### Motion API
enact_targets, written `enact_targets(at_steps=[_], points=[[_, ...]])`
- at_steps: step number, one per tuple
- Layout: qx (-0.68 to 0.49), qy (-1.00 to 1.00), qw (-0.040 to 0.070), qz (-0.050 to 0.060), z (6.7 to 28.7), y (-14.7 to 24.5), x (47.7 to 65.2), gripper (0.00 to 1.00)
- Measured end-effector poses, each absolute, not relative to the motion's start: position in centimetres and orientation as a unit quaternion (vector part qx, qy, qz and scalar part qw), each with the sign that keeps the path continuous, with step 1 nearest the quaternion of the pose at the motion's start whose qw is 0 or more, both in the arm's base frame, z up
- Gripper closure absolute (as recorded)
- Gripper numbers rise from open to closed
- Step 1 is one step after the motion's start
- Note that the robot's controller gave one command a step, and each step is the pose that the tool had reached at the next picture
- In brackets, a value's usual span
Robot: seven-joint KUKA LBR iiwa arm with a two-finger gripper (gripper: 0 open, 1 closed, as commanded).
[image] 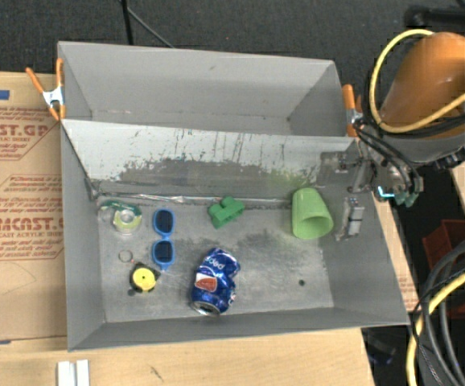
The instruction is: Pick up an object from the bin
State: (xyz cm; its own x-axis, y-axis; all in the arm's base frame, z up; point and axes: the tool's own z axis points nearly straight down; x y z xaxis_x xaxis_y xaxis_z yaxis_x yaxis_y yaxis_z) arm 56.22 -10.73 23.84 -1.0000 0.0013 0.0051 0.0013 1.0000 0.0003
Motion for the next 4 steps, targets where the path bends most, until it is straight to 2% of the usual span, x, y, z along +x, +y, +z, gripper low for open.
enact_targets(at_steps=[1, 2, 3, 4], points=[[-0.017, -1.000, -0.012, 0.002, 9.0, -15.1, 58.4, 0.00], [0.200, -0.980, -0.016, 0.004, 8.1, -15.3, 59.3, 0.00], [0.178, -0.984, -0.013, 0.003, 7.9, -15.3, 59.9, 0.00], [0.006, -1.000, -0.013, 0.002, 7.9, -15.2, 59.0, 0.00]])
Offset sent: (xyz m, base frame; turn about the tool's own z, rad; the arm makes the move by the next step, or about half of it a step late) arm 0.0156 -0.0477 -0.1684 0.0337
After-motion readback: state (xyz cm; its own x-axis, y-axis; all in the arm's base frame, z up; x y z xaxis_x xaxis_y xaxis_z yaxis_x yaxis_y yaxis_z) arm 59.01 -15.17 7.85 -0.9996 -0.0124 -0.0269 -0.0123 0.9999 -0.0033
